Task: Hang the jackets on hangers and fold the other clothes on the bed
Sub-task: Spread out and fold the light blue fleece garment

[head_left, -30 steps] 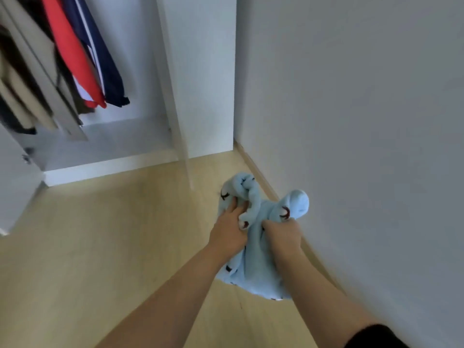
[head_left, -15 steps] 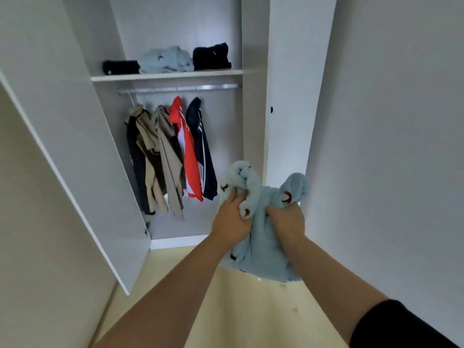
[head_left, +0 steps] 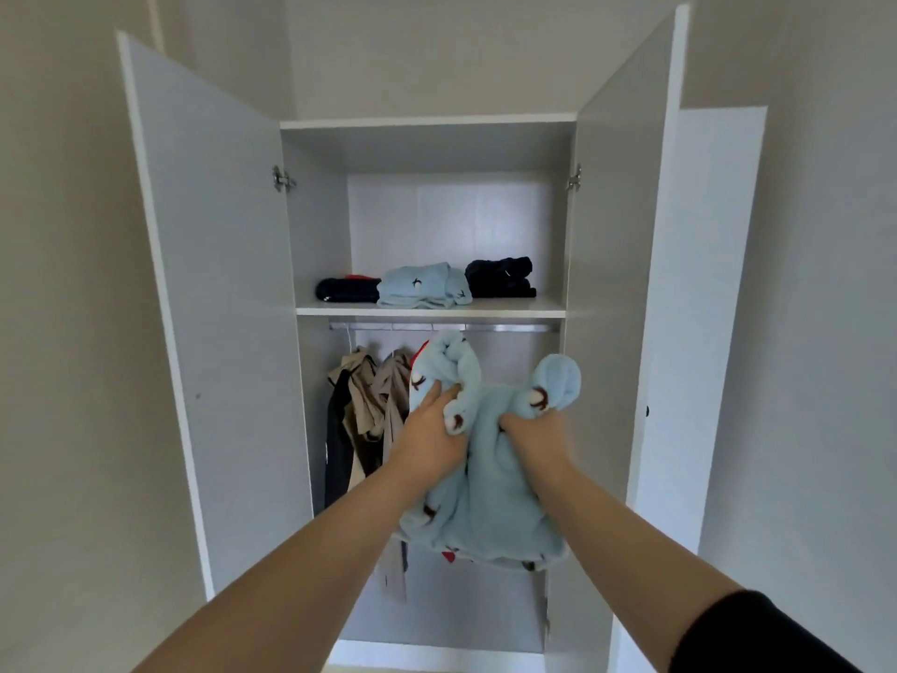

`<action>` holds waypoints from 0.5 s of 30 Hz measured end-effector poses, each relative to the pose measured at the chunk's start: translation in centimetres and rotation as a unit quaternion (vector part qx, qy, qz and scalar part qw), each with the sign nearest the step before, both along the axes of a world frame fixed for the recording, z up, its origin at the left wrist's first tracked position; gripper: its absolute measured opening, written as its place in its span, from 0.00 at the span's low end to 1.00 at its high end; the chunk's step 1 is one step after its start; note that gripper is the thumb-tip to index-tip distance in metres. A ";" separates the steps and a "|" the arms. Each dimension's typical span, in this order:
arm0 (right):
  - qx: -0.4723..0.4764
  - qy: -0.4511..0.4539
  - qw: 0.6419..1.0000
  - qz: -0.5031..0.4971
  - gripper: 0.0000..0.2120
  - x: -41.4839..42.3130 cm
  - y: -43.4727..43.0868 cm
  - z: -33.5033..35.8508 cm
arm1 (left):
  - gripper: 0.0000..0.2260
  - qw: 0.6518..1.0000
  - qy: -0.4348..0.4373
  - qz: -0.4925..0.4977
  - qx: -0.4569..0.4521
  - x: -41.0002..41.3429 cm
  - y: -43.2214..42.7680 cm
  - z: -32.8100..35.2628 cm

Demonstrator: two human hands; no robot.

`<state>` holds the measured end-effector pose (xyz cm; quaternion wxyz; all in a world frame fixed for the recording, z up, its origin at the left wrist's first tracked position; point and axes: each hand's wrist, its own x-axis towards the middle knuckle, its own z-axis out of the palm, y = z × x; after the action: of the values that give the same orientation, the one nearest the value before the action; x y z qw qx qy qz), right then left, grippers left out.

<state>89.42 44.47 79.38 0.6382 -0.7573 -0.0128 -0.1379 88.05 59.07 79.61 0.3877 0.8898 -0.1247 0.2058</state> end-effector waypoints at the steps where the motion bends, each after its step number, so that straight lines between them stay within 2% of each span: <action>1: -0.001 -0.006 1.000 0.006 0.04 2.0 0.3 0.2 | 0.25 1.000 -0.001 -0.001 -0.013 2.0 0.5 -0.1; 6: -0.003 -0.032 0.999 -0.001 0.09 14.1 1.1 2.3 | 0.22 0.999 -0.027 0.002 -0.025 14.4 1.7 1.7; 9: -0.003 -0.036 0.999 -0.008 0.08 21.6 0.9 4.8 | 0.22 0.998 -0.042 0.011 -0.035 22.2 1.6 3.8; 12: -0.026 -0.041 0.998 -0.033 0.07 29.0 0.5 7.6 | 0.19 0.994 -0.055 -0.021 -0.091 29.4 1.5 5.7; 15: -0.079 -0.053 0.993 -0.066 0.09 35.7 0.1 10.8 | 0.16 0.984 -0.057 -0.055 -0.159 35.4 1.1 8.1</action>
<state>125.15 44.62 90.20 0.5642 -0.7962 -0.0077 -0.2183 123.46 60.21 87.67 0.5276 0.7954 -0.1604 0.2516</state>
